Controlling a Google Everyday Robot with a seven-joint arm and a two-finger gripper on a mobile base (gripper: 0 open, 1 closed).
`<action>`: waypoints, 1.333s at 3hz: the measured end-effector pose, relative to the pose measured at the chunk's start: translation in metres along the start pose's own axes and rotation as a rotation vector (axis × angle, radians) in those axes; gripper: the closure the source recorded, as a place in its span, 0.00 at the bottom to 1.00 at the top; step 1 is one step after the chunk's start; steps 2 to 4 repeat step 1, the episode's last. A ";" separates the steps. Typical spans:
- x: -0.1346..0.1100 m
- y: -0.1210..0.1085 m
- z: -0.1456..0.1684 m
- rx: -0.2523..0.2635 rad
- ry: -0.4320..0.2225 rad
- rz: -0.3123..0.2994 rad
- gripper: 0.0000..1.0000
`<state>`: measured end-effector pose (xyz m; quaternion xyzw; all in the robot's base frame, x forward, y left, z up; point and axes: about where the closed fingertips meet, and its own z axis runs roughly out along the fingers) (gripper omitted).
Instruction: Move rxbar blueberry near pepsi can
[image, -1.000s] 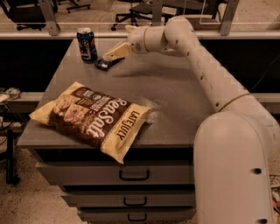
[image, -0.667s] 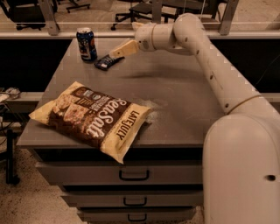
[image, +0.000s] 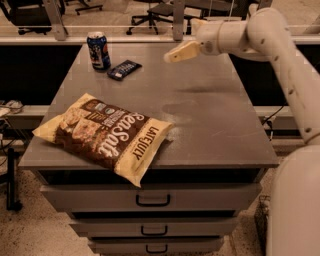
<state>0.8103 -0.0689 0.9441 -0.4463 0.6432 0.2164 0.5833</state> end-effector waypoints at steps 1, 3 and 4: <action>0.003 -0.006 -0.012 0.014 0.003 0.001 0.00; 0.003 -0.006 -0.012 0.014 0.003 0.001 0.00; 0.003 -0.006 -0.012 0.014 0.003 0.001 0.00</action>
Offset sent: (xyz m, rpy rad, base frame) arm 0.0000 0.0000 0.0000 0.0000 0.0000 0.0000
